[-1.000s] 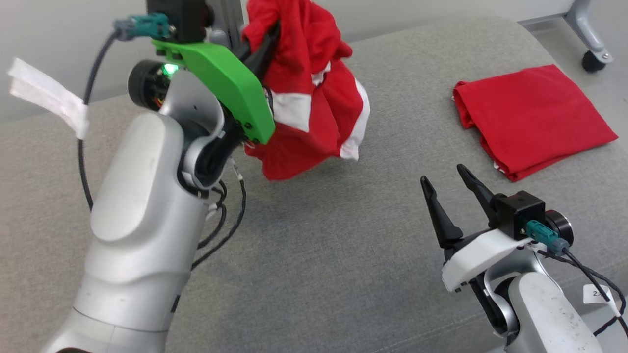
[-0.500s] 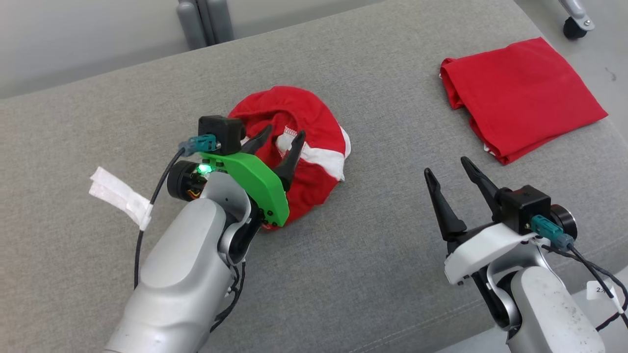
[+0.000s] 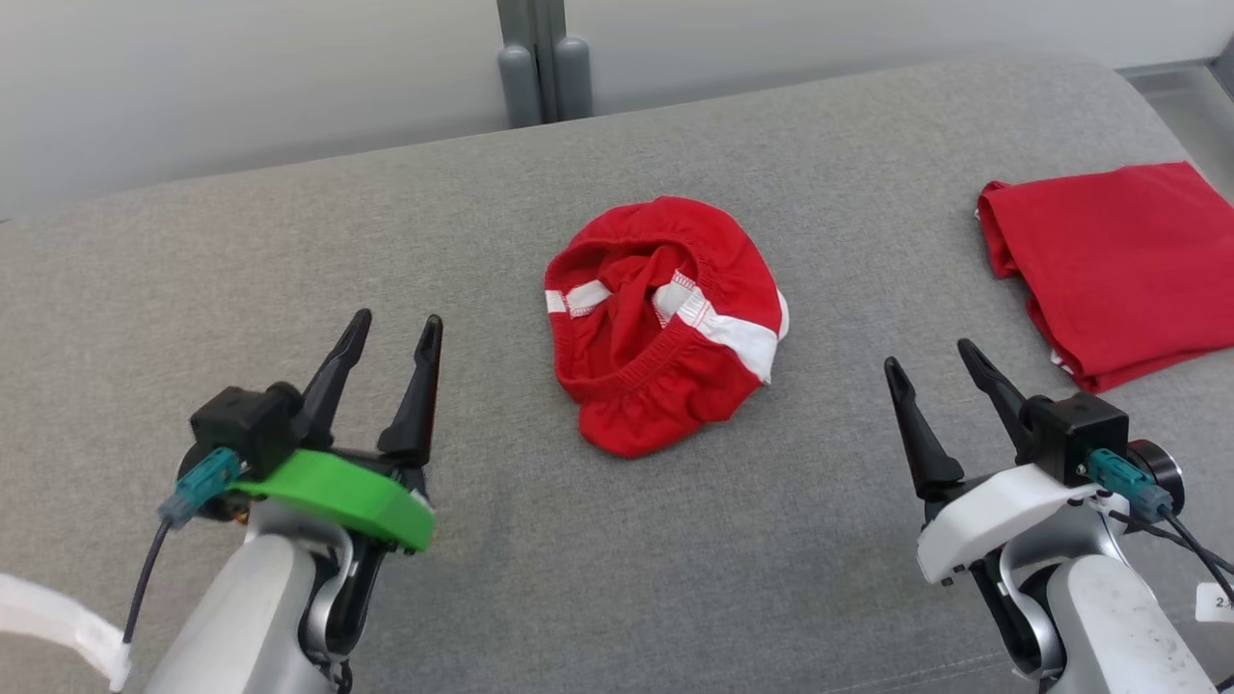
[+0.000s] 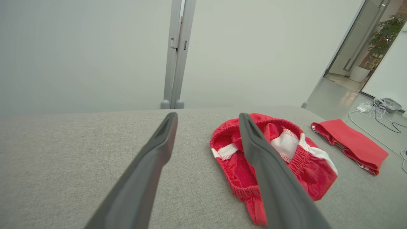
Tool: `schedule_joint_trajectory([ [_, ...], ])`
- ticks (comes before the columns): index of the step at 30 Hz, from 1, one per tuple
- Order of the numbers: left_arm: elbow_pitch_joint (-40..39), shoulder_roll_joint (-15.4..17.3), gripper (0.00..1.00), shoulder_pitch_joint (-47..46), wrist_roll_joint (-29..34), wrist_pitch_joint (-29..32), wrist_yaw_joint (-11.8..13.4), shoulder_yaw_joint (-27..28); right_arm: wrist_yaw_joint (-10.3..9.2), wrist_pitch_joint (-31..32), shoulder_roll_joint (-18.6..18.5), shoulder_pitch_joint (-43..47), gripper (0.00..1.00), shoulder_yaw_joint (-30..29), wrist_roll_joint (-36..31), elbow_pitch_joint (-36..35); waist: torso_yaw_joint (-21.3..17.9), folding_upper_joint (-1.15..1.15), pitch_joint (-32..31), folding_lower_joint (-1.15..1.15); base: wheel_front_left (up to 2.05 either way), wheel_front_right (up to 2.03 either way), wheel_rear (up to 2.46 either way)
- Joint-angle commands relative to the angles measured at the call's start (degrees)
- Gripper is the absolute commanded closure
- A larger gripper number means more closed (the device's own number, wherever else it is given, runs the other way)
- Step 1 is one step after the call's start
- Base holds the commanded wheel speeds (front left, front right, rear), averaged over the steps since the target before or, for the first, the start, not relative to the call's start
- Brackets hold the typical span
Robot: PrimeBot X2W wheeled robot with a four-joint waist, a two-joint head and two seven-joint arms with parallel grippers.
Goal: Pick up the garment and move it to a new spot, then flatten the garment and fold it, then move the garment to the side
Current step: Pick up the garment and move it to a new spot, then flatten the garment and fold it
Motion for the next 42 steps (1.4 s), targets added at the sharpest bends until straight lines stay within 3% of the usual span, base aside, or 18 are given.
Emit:
schedule_joint_trajectory([
  [1, -1.5, 1.1, 0.0, 2.8, 0.8, -0.5, 0.9, 1.4, -0.1, 0.2, 0.0, 1.1, 0.0, -0.4, -0.4, -0.4, 3.6, 0.0, -3.0, 0.0, 0.0, 0.0, 0.0],
  [6, -7.4, 1.4, 0.0, 11.2, 2.3, -0.9, 4.4, 7.0, -0.1, 0.8, 0.4, 2.9, 0.0, -1.6, -0.5, -1.2, 5.8, 0.0, -4.8, 0.0, 0.0, 0.0, 0.0],
  [12, -11.7, 0.6, 0.0, 19.3, 5.2, -0.9, 5.3, 11.2, -0.1, 1.4, 1.0, 4.6, 0.0, -2.4, -0.7, -1.7, 7.3, 0.0, -6.4, 0.0, 0.0, 0.0, 0.0],
  [26, -13.7, -1.5, 0.0, 23.6, 10.0, -0.9, 3.0, 17.1, -0.11, 0.8, 1.2, 5.8, 0.0, -4.1, -0.6, -1.1, 8.0, 0.0, -5.5, 0.0, 0.0, 0.0, 0.0],
  [42, -13.0, -3.0, 0.0, 22.9, 12.0, -0.9, 1.5, 18.7, -0.11, 0.4, 2.4, 6.0, 0.0, -4.8, -0.9, -0.7, 7.7, 0.0, -5.1, 0.0, 0.0, 0.0, 0.0],
])
